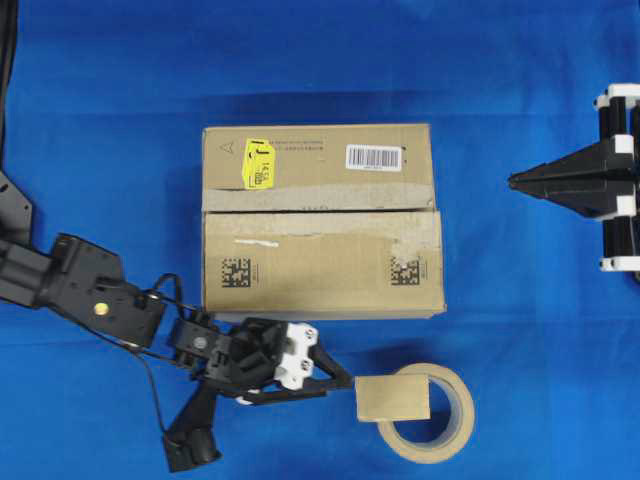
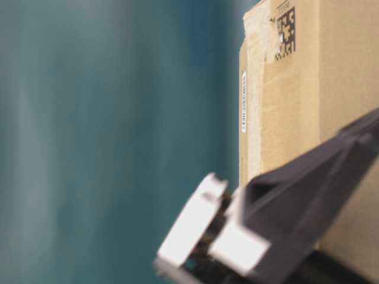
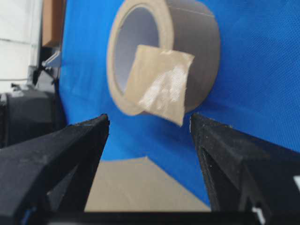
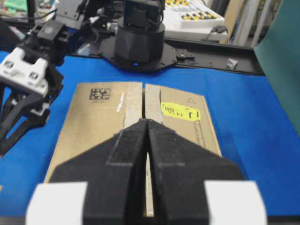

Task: Apply tape along the seams of the closed cardboard box to seal it securely.
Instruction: 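Move the left gripper down to the tape strip on the roll, then pinch the loose tan tape strip with the left gripper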

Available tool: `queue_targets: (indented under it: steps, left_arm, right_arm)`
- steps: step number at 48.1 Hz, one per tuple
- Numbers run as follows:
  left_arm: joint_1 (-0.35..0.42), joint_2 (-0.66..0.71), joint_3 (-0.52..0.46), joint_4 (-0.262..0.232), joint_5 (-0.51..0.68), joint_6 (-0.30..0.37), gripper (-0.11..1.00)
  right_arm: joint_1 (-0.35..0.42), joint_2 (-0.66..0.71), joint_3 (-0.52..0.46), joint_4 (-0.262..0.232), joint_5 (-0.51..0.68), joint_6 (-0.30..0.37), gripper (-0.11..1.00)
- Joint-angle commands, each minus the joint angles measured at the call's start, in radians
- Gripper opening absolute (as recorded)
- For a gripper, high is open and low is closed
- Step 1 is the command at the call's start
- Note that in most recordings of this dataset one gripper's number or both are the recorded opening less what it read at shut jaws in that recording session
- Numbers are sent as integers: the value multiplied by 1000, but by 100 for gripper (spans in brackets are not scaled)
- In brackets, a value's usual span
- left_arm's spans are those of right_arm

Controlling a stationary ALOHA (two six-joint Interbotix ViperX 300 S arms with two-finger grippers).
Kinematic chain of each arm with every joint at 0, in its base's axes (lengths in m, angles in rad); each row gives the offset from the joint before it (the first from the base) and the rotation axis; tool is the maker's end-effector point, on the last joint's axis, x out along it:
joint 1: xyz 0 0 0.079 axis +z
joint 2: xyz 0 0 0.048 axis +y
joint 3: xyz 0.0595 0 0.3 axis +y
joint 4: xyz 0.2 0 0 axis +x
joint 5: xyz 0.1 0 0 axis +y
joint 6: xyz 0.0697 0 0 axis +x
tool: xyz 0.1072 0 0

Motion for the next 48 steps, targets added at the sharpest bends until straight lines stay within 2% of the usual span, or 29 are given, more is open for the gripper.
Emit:
queue_targets:
  steps: [1, 22, 30, 33, 35, 43, 45, 48]
  left_arm:
    - [-5, 15, -44, -3, -8, 11, 67]
    - [-5, 107, -138, -2, -11, 26, 67]
    - [-5, 110, -141, -3, 2, 8, 61]
    - [-8, 110, -143, -3, 9, 0, 54]
    - [-9, 110, -143, -3, 15, -2, 46]
    - [-11, 106, -143, -3, 28, -6, 6]
    - [-11, 103, -143, -3, 31, -6, 1]
    - [-11, 98, -141, -3, 35, -9, 0]
  right_arm:
    - [-2, 11, -20, -2, -5, -2, 0]
    - [-2, 29, -18, -3, 0, -2, 0]
    - [-2, 29, -18, -3, 9, 0, 0]
    - [-2, 29, -17, -2, 14, 0, 0]
    - [-2, 29, -17, -2, 15, 0, 0]
    - [-2, 29, -18, -2, 20, 0, 0]
    - [-2, 29, -18, -2, 20, 0, 0]
    - [-2, 29, -18, -2, 20, 0, 0]
